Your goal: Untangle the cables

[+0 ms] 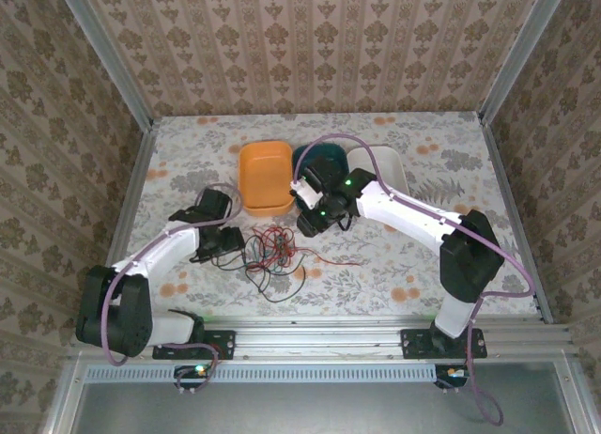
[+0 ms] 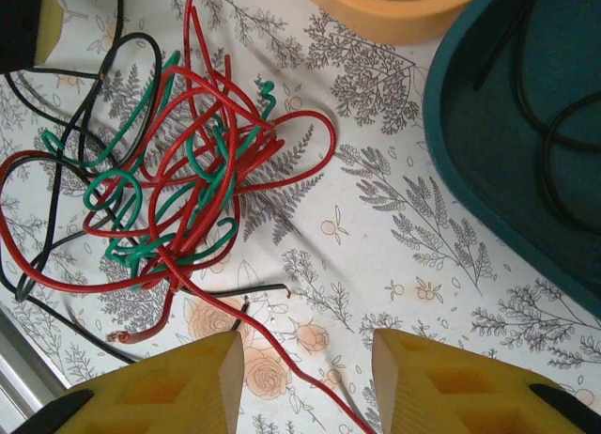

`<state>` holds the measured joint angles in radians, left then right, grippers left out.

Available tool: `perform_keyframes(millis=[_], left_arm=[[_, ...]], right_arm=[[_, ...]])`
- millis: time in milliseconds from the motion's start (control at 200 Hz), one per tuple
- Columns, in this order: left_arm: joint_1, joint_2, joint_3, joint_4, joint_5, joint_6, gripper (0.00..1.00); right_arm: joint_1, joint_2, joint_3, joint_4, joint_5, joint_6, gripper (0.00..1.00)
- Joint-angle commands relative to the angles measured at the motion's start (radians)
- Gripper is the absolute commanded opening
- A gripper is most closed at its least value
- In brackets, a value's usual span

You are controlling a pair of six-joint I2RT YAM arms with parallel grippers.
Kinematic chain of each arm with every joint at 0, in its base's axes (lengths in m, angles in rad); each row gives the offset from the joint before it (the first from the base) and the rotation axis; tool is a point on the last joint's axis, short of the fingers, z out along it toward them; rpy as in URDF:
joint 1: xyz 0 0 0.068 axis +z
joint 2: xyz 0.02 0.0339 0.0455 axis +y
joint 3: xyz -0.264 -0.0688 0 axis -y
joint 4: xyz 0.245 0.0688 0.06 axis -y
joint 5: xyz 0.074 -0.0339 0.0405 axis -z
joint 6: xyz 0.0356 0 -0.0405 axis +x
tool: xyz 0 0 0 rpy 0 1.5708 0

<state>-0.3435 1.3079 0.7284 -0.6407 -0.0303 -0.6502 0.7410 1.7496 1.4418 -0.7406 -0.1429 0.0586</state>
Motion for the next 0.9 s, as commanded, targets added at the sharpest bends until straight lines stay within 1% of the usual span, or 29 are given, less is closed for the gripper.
perform_keyframes(millis=[0,150,280,385,495,610,720,760,895], left_arm=[[-0.021,-0.001,-0.012,0.026,0.0,-0.033,0.69],[-0.044,0.016,-0.016,0.074,0.023,-0.019,0.67],[-0.055,0.065,0.016,0.078,0.04,0.047,0.66],[-0.055,0.134,0.053,0.033,0.035,0.116,0.6],[-0.055,0.175,0.062,0.029,0.041,0.168,0.54],[-0.057,0.188,0.066,0.054,0.072,0.194,0.53],[-0.067,0.151,0.073,0.1,0.103,0.218,0.55],[-0.069,0.133,0.078,0.113,0.101,0.226,0.57],[-0.071,0.113,0.102,0.128,0.096,0.247,0.58]], right_arm=[[-0.002,-0.009,-0.011,0.001,0.01,0.012,0.42],[-0.003,0.002,-0.006,0.001,0.015,0.012,0.42],[-0.002,0.004,-0.004,-0.003,0.018,0.012,0.42],[-0.002,-0.001,-0.011,-0.003,0.028,0.01,0.42],[-0.002,-0.004,-0.017,-0.006,0.034,0.009,0.42],[-0.002,-0.005,-0.021,-0.006,0.037,0.01,0.42],[-0.002,-0.009,-0.021,-0.008,0.037,0.012,0.42],[-0.002,-0.01,-0.021,-0.007,0.038,0.012,0.42],[-0.002,-0.002,-0.024,-0.006,0.039,0.015,0.42]])
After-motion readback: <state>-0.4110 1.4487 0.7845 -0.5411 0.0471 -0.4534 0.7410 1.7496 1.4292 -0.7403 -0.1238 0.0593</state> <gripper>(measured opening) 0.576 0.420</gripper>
